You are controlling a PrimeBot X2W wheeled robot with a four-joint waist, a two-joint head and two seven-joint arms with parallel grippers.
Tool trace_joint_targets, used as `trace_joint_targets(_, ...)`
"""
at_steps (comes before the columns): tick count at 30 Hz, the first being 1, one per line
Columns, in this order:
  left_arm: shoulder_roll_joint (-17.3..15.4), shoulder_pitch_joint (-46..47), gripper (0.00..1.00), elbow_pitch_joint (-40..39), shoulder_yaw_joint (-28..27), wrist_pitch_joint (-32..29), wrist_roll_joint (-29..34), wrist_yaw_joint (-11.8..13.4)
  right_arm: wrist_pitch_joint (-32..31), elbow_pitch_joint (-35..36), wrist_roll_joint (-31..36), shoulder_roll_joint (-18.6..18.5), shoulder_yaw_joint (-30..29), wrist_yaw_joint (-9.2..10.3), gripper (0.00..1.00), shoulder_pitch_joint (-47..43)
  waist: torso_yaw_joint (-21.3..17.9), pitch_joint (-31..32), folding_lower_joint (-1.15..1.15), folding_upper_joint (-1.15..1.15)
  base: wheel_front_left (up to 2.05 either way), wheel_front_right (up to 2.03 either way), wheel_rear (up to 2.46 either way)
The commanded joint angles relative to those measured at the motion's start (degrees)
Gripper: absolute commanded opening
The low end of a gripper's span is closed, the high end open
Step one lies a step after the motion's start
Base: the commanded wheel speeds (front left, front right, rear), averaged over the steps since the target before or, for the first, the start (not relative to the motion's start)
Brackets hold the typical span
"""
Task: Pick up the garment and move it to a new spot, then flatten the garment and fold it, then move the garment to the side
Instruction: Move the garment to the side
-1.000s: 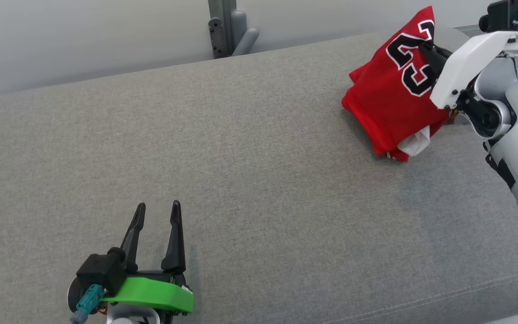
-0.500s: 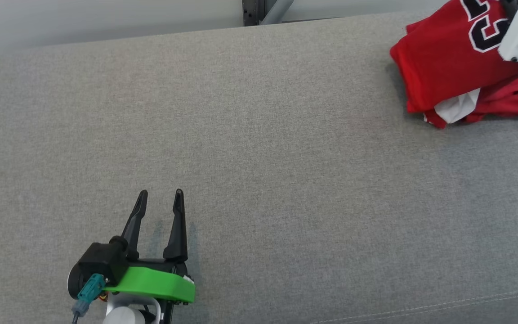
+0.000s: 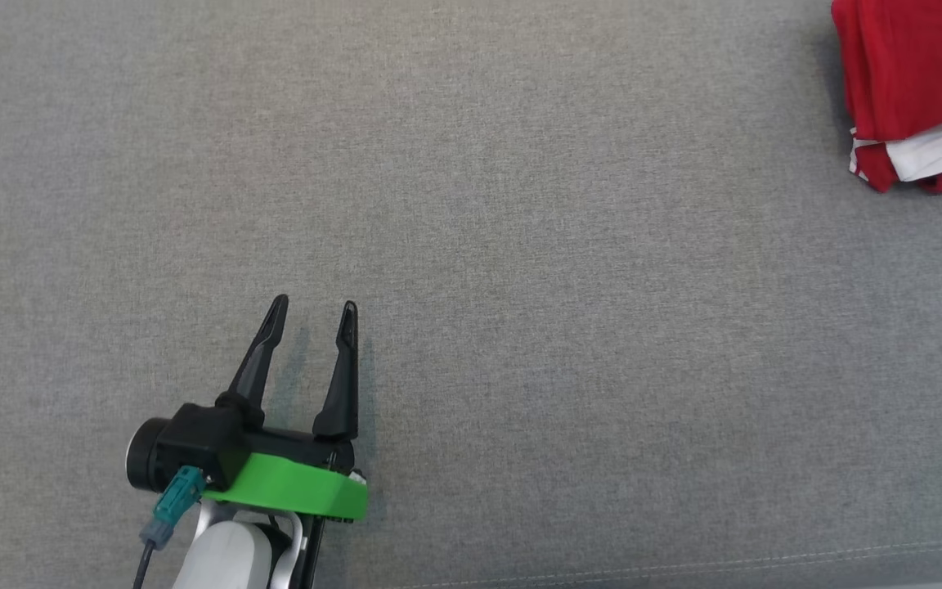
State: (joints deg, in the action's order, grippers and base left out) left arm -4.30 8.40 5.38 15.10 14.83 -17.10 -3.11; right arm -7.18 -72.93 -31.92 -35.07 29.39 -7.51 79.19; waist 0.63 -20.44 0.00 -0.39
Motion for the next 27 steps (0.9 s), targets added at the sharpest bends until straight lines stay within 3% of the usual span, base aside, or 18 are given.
trace_joint_targets(1, -0.5, 1.3, 1.0, -0.7, 0.2, -0.1, 0.5, -0.4, 0.5, -0.4, 0.8, -1.4, -0.4, 0.06, 0.0, 0.4, 1.6, -2.3, 0.0, 0.39, 0.0, 0.0, 0.0)
trace_joint_targets(9, -1.7, 1.1, 1.0, -4.2, 1.3, -1.6, 1.5, 0.1, 1.1, -1.0, 5.9, -5.6, -3.5, 0.07, 0.0, -2.9, 2.8, -5.2, 0.0, 0.39, 0.0, 0.0, 0.0)
trace_joint_targets(17, -3.1, 0.4, 1.0, -6.7, 1.5, -3.3, 2.1, 0.7, 4.0, -1.0, 12.5, -6.3, -8.3, 0.07, 0.0, -3.3, 2.0, -7.5, 0.0, 0.39, 0.0, 0.0, 0.0)
trace_joint_targets(18, -3.2, 0.4, 1.0, -6.9, 1.6, -3.5, 2.1, 0.7, 4.8, -1.0, 13.3, -6.5, -9.4, 0.07, 0.22, -3.4, 1.9, -7.8, 0.0, 0.39, 0.0, 0.0, 0.0)
trace_joint_targets(19, -3.3, 0.6, 1.0, -7.2, 1.7, -3.5, 2.1, 0.6, 5.7, -1.0, 14.2, -6.4, -10.3, 0.07, 0.54, -3.6, 1.8, -8.0, 0.0, 0.39, 0.0, 0.0, 0.0)
trace_joint_targets(20, -3.4, 0.7, 1.0, -7.4, 1.8, -3.5, 2.0, 0.6, 6.0, -1.0, 14.8, -6.1, -11.1, 0.07, 1.0, -4.0, 1.8, -8.1, 0.0, 0.39, 0.0, 0.0, 0.0)
trace_joint_targets(27, -3.9, 0.8, 1.0, -7.9, 1.8, -4.0, 1.8, 1.1, 9.5, -1.0, 20.9, -4.4, -16.9, 0.07, 1.0, -5.1, 0.9, -8.2, 0.0, 0.39, 0.0, 0.0, 0.0)
